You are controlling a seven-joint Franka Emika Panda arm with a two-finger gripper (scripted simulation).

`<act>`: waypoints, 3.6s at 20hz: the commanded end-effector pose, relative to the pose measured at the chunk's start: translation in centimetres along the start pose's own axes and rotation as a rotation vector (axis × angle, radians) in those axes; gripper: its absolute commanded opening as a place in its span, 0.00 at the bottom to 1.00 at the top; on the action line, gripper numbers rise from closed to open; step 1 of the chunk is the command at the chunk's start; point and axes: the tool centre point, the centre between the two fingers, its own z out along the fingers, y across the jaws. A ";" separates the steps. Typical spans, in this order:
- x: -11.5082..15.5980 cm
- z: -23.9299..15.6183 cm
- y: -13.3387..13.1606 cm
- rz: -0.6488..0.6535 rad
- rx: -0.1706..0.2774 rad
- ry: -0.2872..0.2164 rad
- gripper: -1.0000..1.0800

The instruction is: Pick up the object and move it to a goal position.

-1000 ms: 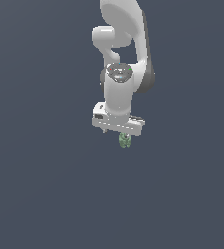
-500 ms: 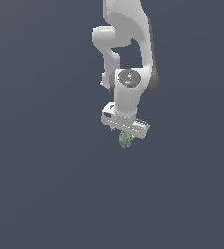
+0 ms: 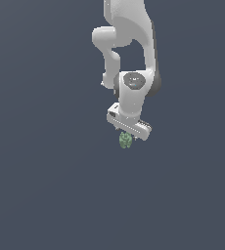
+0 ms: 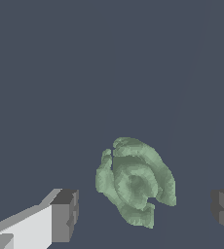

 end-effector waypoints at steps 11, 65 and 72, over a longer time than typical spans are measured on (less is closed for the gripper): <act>-0.3 1.4 0.0 0.017 0.000 -0.001 0.96; 11.8 0.9 -5.5 0.020 0.000 0.000 0.00; 14.1 0.2 -6.6 0.020 0.000 0.000 0.00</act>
